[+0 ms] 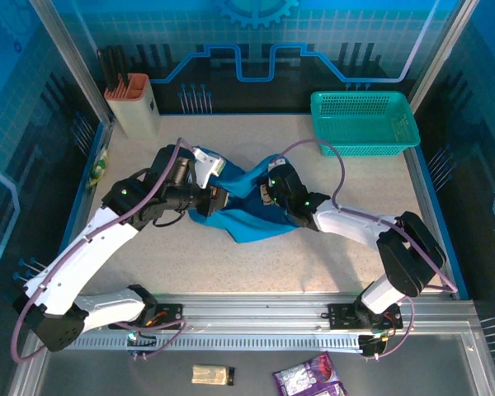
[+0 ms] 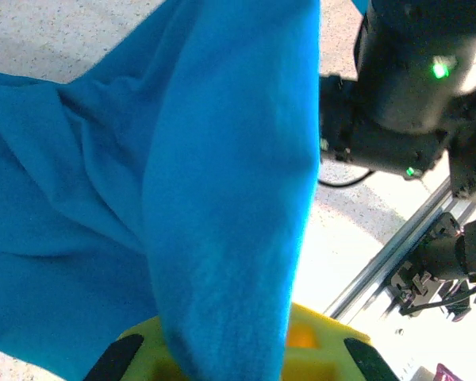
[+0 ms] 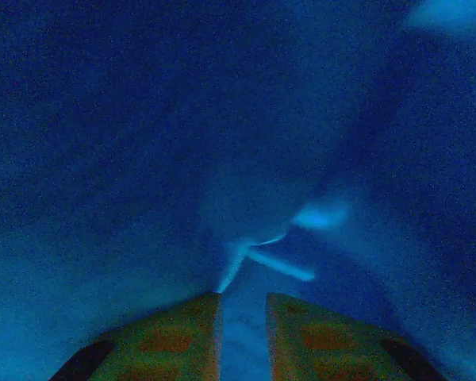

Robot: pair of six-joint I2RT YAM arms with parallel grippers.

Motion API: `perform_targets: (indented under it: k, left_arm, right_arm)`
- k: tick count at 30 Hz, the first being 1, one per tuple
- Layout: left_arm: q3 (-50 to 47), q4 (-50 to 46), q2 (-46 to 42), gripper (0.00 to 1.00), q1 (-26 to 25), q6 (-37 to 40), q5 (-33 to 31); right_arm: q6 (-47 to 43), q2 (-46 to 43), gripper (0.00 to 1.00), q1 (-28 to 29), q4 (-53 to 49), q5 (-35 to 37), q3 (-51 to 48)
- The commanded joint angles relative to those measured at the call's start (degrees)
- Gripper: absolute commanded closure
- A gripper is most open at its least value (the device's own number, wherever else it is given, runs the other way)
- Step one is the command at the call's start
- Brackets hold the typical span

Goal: Fold the inside-out t-shirt

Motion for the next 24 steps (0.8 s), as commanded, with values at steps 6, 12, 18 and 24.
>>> perform_targets:
  k: [6,12,18,24]
  left_arm:
    - [0.77,3.17,1.21,1.0,0.55,-2.48,1.74]
    - [1.78,2.81,1.29,1.0,0.49,-2.94,3.78]
    - [2.97,1.43,1.13,1.0,0.51,-2.19,7.15]
    - [4.81,1.06,0.18,1.0,0.5,-2.18,11.75]
  right_arm:
    - [1.71,0.71,0.76,11.35,5.38,-4.91,-9.88]
    - [-0.96,8.48,0.79,14.0,14.5,-3.78,-9.08]
    - [-4.0,13.94,0.75,11.95,14.7,-5.78,-0.2]
    - [-5.0,21.57,0.62,8.47,11.97,-14.41,10.74]
